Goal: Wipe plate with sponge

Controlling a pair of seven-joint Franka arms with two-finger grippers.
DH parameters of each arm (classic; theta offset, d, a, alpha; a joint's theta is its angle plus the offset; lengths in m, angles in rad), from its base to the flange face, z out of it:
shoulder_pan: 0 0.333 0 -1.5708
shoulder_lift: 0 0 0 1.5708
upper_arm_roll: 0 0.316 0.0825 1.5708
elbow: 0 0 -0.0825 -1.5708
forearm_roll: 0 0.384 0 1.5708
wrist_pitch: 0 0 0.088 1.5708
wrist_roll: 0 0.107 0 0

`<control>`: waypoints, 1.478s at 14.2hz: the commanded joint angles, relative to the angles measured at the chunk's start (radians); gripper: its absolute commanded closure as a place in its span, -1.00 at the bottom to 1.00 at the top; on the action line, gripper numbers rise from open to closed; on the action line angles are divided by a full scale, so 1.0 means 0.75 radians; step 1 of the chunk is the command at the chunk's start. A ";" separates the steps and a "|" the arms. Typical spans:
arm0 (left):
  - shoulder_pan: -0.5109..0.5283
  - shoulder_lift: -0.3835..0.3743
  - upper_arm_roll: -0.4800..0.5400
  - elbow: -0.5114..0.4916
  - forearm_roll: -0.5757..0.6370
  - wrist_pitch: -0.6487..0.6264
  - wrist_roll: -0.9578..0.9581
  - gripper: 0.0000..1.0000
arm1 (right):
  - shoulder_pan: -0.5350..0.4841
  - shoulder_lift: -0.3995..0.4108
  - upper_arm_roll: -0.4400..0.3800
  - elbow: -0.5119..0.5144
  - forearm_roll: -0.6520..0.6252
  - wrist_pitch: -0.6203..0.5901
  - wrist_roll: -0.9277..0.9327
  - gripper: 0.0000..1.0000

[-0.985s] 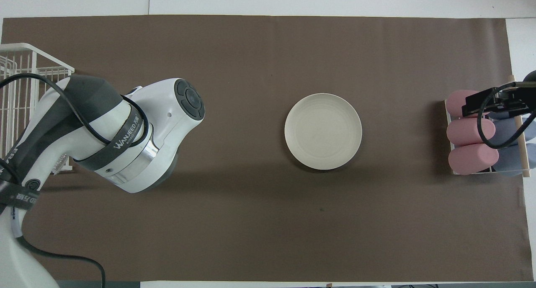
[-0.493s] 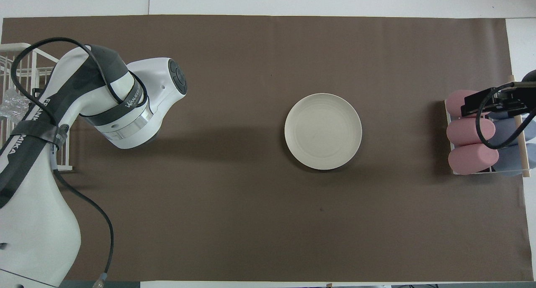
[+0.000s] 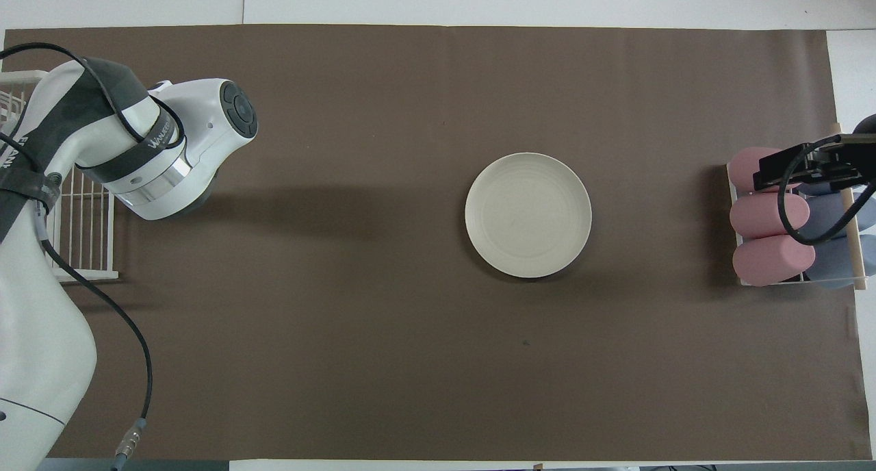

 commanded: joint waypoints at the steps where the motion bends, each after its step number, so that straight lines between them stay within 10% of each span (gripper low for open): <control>1: 0.009 0.010 -0.005 0.030 -0.080 0.000 0.009 1.00 | 0.007 -0.012 0.011 -0.002 0.009 0.006 0.025 -1.00; 16: 0.011 0.024 -0.007 0.053 -0.174 -0.067 -0.261 1.00 | 0.005 -0.039 0.013 0.002 -0.001 -0.007 0.015 -1.00; 17: 0.013 0.024 -0.007 0.055 -0.174 -0.061 -0.261 0.77 | 0.005 -0.039 0.013 0.000 -0.003 -0.001 0.019 -1.00; 19: 0.023 0.024 -0.005 0.055 -0.172 -0.053 -0.263 -0.80 | 0.007 -0.041 0.015 -0.004 -0.005 -0.003 0.017 -1.00; 21: 0.027 0.026 -0.005 0.055 -0.170 -0.053 -0.265 -1.00 | 0.001 -0.041 0.013 -0.004 -0.003 -0.003 0.013 -1.00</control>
